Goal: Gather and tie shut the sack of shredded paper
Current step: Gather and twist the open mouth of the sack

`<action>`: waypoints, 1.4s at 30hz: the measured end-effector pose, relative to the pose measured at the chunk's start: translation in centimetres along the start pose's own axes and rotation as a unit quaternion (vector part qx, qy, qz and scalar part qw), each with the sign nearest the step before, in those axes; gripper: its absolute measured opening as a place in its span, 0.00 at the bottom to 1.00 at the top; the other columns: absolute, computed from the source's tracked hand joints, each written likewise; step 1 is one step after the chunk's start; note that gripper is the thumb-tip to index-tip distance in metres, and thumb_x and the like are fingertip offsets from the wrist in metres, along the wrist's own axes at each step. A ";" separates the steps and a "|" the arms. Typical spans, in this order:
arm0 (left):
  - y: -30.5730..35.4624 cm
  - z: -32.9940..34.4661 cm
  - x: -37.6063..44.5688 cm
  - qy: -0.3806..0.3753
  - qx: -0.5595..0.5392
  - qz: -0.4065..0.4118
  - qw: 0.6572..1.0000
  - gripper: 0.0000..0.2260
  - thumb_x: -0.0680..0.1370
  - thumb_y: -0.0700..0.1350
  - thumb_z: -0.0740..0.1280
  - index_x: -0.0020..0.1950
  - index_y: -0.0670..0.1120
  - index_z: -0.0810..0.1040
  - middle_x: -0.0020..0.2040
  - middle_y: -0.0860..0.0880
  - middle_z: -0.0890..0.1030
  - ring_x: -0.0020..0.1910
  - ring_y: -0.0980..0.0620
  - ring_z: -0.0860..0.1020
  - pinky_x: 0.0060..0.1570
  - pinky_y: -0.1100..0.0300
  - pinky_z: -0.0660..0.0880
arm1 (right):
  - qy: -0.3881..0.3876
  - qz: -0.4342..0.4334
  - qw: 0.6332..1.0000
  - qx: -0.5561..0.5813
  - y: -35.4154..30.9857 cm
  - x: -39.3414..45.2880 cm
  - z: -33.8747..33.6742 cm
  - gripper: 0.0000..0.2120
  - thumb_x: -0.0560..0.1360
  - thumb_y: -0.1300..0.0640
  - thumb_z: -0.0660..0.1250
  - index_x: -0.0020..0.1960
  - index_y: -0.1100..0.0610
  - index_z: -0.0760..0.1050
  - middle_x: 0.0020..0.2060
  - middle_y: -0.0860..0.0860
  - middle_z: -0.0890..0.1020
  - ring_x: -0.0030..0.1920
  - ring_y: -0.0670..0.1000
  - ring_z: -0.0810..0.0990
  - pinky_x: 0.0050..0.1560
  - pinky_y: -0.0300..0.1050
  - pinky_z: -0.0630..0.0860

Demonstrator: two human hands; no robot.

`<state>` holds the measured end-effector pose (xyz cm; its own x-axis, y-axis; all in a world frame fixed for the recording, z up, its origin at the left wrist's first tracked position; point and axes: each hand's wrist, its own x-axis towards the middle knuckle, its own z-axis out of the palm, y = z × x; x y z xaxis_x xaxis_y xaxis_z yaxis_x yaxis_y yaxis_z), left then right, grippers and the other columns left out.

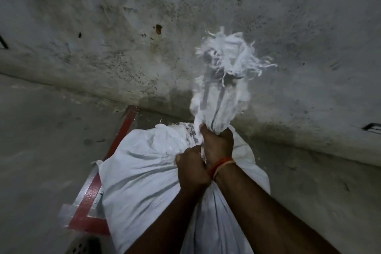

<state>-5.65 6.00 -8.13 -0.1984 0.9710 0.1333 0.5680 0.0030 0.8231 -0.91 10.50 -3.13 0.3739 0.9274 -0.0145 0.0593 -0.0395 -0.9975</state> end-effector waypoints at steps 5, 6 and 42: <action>0.0 -0.5 -0.3 -0.002 -0.044 -0.057 0.997 0.19 0.70 0.55 0.63 0.49 0.43 0.84 0.44 0.41 0.86 0.47 0.38 0.84 0.49 0.47 0.80 | -0.202 0.075 0.970 0.112 0.0 -0.5 -2.4 0.24 0.66 0.55 0.79 0.61 0.57 0.80 0.58 0.56 0.84 0.60 0.57 0.82 0.65 0.60 0.75; -0.4 -0.7 -0.2 -0.008 -0.027 -0.071 0.997 0.21 0.70 0.58 0.63 0.49 0.43 0.84 0.45 0.42 0.86 0.47 0.39 0.84 0.48 0.48 0.80 | -0.274 0.075 0.955 0.086 0.0 -0.3 -4.1 0.27 0.68 0.58 0.79 0.65 0.57 0.77 0.60 0.56 0.83 0.62 0.56 0.81 0.66 0.60 0.75; 1.5 -0.8 0.7 -0.002 -0.142 0.063 0.988 0.23 0.69 0.47 0.67 0.59 0.35 0.78 0.47 0.50 0.86 0.53 0.53 0.79 0.49 0.65 0.73 | -0.085 0.020 0.988 -0.126 -2.5 -0.2 -2.9 0.08 0.75 0.57 0.71 0.52 0.60 0.82 0.49 0.55 0.85 0.55 0.54 0.83 0.57 0.37 0.76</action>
<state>-5.61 6.45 -6.39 -0.1374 0.9599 0.2442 0.3405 -0.1857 0.9217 1.57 9.31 -0.48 0.2212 0.9714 -0.0869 0.2842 -0.1495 -0.9470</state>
